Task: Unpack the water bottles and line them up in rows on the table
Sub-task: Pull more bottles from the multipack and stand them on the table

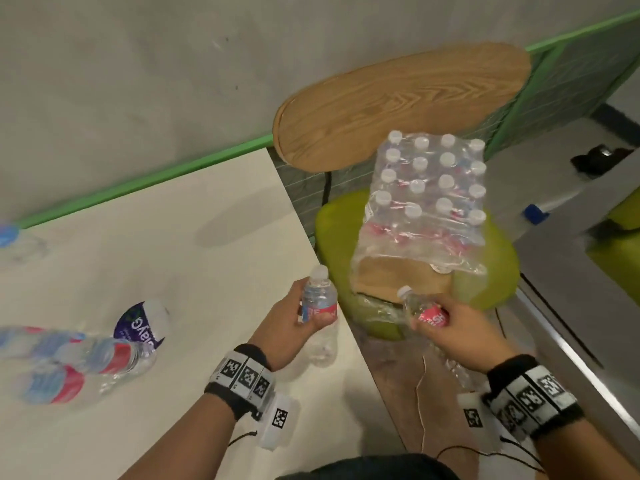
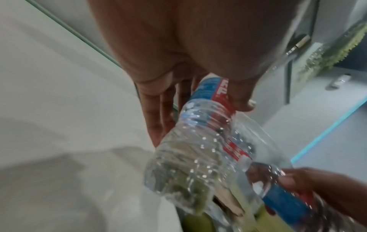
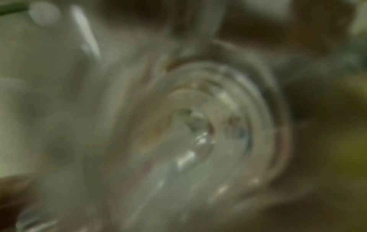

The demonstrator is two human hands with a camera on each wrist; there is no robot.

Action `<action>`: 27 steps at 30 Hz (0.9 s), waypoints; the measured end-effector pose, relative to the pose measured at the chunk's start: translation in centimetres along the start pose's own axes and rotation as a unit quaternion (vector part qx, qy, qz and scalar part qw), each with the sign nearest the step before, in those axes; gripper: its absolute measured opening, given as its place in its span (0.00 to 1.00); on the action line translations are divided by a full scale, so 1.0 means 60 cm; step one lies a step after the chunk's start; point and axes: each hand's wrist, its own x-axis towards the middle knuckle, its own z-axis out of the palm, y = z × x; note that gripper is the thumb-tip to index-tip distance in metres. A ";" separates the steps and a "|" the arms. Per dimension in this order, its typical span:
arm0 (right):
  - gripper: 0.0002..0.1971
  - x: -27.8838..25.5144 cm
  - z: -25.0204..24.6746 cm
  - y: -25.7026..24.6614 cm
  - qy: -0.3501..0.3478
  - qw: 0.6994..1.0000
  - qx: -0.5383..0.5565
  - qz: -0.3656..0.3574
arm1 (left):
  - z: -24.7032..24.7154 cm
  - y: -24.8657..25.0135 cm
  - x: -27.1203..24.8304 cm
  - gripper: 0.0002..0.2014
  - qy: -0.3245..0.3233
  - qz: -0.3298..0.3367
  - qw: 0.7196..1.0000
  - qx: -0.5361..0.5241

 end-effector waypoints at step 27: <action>0.32 0.192 0.390 -0.524 -0.043 0.977 -0.036 -0.206 | -0.305 -0.197 -0.046 0.35 0.393 -0.152 0.907 0.016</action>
